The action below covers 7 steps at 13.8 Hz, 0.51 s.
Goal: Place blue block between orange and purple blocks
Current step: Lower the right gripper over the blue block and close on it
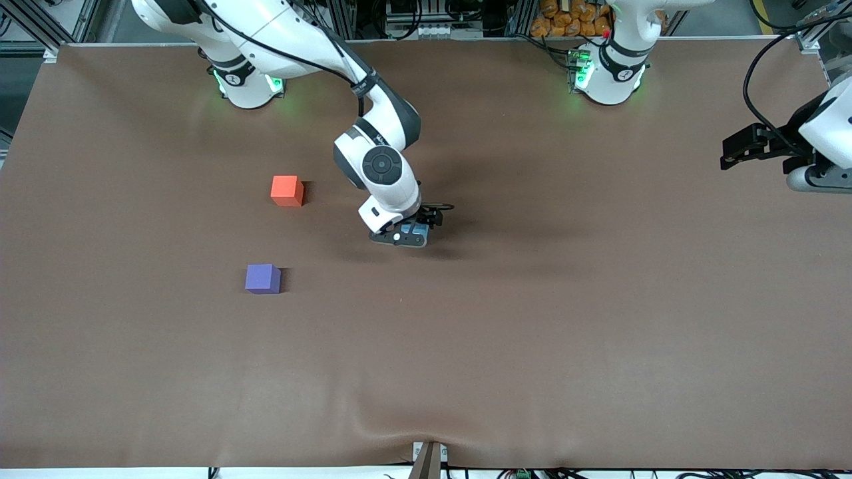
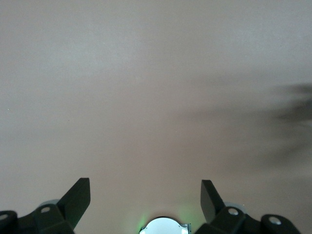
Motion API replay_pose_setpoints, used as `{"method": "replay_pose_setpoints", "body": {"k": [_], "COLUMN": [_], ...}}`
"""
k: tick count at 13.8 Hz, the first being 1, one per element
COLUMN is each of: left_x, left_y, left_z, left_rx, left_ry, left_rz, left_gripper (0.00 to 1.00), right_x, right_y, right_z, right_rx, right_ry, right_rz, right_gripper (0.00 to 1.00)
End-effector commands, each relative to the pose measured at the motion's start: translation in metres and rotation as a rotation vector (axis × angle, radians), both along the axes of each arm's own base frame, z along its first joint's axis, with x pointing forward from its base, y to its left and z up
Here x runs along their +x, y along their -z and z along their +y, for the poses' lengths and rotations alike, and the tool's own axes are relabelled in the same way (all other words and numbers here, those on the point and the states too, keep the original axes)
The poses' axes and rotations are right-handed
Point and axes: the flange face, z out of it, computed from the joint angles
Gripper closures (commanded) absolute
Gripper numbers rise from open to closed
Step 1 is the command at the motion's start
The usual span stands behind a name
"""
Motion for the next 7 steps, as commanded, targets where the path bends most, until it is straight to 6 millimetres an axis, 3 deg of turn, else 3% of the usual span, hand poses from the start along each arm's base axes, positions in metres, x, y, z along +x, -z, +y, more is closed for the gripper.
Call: {"method": "replay_pose_setpoints", "body": {"k": [1,3,4,5,7], "left_x": [0.000,0.001,0.002,0.003,0.004], "left_y": [-0.009,-0.010,-0.009,-0.010,-0.010], "left_z": [0.002,0.004,0.004,0.003,0.004], "left_rx": [0.009,-0.010,-0.017,-0.016,-0.014], "left_ry": [-0.019,-0.024,-0.024,-0.022,-0.024], "left_rz": [-0.023,-0.032,-0.038,-0.047,-0.054], "left_gripper": [0.00,0.00,0.00,0.00,0.00], "right_x": [-0.004,-0.003,-0.002,0.003,0.009], "right_y": [0.003,0.000,-0.001,-0.003,-0.010], "right_z": [0.004,0.004,0.003,-0.001,-0.010], "right_rx": [0.003,-0.005,-0.012,-0.016,-0.030], "right_ry": [0.031,0.023,0.029,0.054,0.066], "right_rz": [-0.012,-0.023,-0.025,-0.025,-0.011], "right_gripper": [0.14,0.39,0.78,0.89,0.99]}}
